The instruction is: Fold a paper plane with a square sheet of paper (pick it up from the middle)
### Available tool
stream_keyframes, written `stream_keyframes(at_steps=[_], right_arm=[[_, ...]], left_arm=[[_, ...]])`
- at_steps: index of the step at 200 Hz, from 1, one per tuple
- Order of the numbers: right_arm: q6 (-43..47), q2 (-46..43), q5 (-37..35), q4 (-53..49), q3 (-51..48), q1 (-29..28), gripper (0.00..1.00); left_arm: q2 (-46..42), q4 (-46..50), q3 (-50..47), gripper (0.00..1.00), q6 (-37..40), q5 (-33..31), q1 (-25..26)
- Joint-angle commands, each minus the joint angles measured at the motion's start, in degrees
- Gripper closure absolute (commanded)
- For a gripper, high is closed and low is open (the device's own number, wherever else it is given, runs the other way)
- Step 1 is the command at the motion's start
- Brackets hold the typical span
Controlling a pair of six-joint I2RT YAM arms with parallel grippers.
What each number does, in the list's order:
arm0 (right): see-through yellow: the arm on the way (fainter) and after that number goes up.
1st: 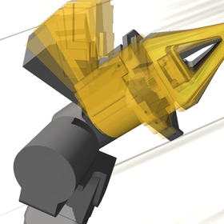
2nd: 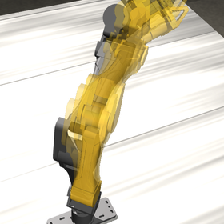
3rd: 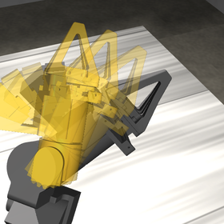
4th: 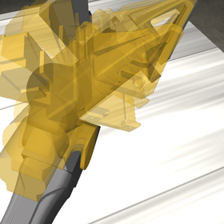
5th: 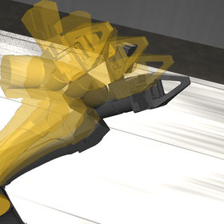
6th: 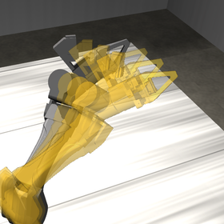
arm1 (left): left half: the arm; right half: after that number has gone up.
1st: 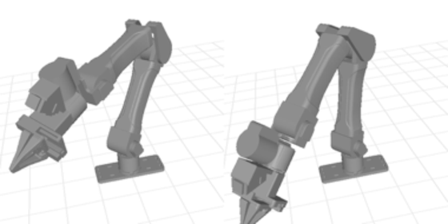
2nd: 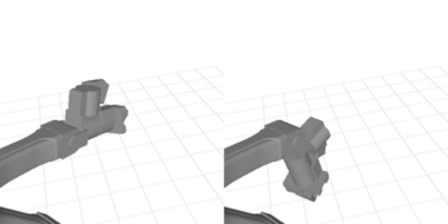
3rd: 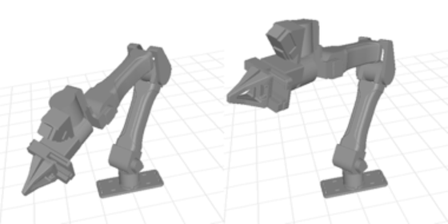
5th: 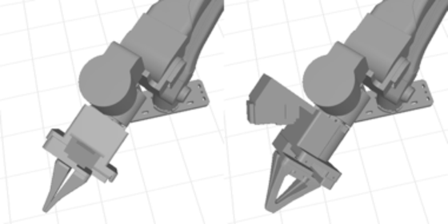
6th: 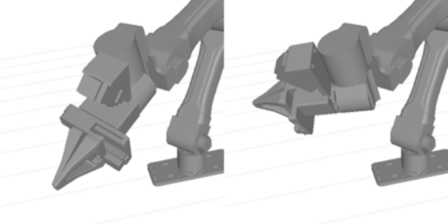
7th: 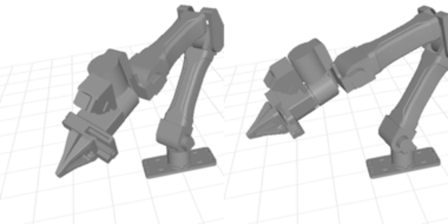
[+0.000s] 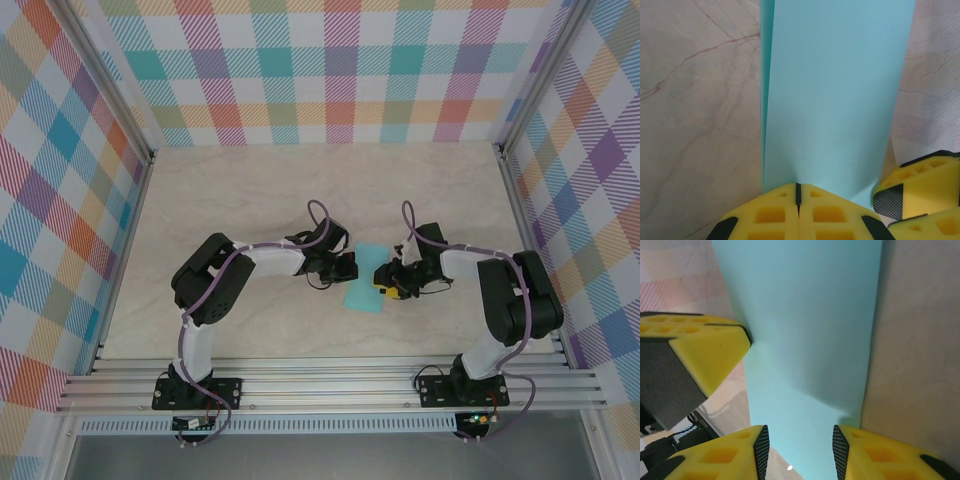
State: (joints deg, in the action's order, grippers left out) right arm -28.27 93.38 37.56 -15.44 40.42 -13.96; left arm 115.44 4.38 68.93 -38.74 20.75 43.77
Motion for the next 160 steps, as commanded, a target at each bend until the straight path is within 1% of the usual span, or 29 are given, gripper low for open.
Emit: stream_keyframes(at_steps=[1,22,58,75,103,128,160], right_arm=[[0.2,-4.13,1.47,-1.38,-1.75,-0.48,0.58],[-0.63,-5.4,2.12,-1.25,-3.16,-1.65,0.58],[-1.62,-3.51,-0.24,1.09,-5.89,-3.76,0.59],[-1.12,-3.24,-2.48,-0.28,-6.03,-3.86,0.59],[-0.68,-6.98,-2.47,-2.61,-5.31,-4.05,0.59],[-0.59,-10.68,-0.32,-3.62,-5.63,-4.51,0.58],[-1.36,-9.85,-0.25,-2.32,-7.49,-5.73,0.58]], left_arm=[[0.66,5.81,-1.61,1.0,0.86,-1.07,0.78],[0.66,5.89,-1.52,1.0,0.86,-1.07,0.77],[0.74,5.9,-1.34,1.0,0.9,-1.05,0.75],[0.74,5.99,-1.25,1.0,0.91,-1.07,0.73],[0.75,5.99,-1.16,1.0,0.91,-0.98,0.78],[0.84,6.08,-1.04,1.0,0.88,-0.97,0.75],[0.94,5.96,-0.72,1.0,0.78,-0.89,0.91]])
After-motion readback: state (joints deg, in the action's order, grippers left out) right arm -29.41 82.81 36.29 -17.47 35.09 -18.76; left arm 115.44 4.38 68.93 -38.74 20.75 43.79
